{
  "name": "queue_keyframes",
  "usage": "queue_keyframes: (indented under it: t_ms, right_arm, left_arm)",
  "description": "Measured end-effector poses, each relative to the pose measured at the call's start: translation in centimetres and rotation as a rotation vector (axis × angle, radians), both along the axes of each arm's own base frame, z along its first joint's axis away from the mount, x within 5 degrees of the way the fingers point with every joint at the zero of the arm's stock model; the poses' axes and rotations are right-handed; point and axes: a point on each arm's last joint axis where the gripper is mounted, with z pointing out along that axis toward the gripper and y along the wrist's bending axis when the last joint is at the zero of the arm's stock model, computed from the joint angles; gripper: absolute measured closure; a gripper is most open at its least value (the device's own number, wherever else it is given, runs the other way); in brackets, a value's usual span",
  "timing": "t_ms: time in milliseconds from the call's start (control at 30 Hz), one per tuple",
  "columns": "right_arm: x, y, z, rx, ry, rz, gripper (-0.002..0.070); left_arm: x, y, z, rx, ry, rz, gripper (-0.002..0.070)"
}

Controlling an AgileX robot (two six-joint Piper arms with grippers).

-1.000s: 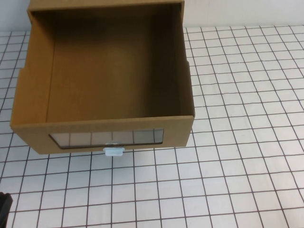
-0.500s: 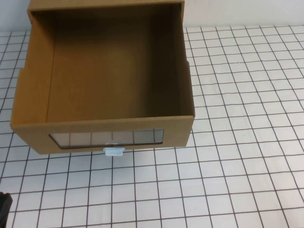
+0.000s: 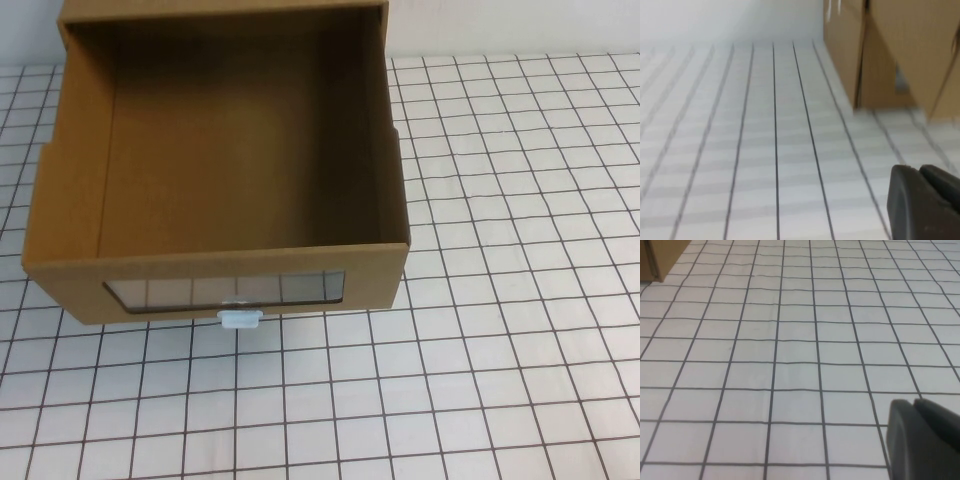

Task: Open the shoe box
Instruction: 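Pull the top drawer of the cardboard box fully open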

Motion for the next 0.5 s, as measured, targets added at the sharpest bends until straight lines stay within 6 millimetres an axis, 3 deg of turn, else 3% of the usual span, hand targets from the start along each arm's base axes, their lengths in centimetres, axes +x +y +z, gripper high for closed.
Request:
queue_keyframes:
  t_ms: [167,500]
  right_arm:
    - [0.0,0.0,0.0,0.004,0.000,0.000,0.0689]
    - [0.0,0.1,0.0,0.030,-0.001,0.002,0.0689]
  left_arm:
    - [-0.3,0.0,-1.2,0.022,0.137,-0.001,0.0677]
    - [-0.3,0.1,-1.4,0.028,0.156,0.000,0.0678]
